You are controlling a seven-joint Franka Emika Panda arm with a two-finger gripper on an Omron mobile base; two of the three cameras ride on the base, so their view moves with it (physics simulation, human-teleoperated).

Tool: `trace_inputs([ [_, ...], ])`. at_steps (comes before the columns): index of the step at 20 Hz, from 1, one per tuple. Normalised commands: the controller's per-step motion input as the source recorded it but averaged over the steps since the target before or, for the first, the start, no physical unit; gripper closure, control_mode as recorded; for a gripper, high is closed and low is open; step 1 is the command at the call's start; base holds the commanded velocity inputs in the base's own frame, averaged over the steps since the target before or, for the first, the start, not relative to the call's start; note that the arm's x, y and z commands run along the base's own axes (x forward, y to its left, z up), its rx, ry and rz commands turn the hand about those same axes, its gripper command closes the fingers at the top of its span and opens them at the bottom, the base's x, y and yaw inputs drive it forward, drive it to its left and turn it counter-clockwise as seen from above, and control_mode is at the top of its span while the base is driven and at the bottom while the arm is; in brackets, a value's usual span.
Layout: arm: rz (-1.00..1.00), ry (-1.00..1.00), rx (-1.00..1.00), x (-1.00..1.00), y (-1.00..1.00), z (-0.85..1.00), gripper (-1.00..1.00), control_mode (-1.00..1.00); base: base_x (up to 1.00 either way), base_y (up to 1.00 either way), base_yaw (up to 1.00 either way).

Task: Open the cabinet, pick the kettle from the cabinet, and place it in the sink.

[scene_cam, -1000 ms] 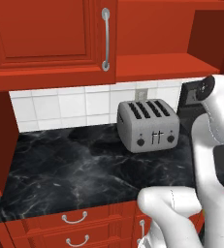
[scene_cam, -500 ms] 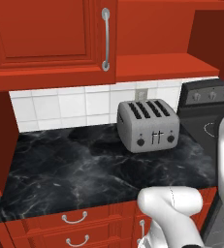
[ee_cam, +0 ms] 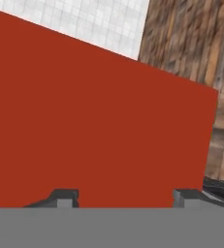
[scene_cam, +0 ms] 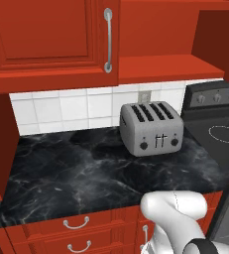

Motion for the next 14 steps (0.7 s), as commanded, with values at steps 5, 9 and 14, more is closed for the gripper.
trace_inputs([
  [5, 0.0, 0.04, 0.0, 0.0, -0.05, -0.08, -1.0, -1.0, 0.0, 0.0, 0.0],
  [9, 0.06, 0.08, 0.0, 0.0, 0.33, -0.18, -1.0, -1.0, 0.0, 0.0, 0.0],
  [14, 0.18, 0.02, 0.0, -0.02, 0.4, -0.01, -1.0, -1.0, 0.0, 0.0, 0.0],
])
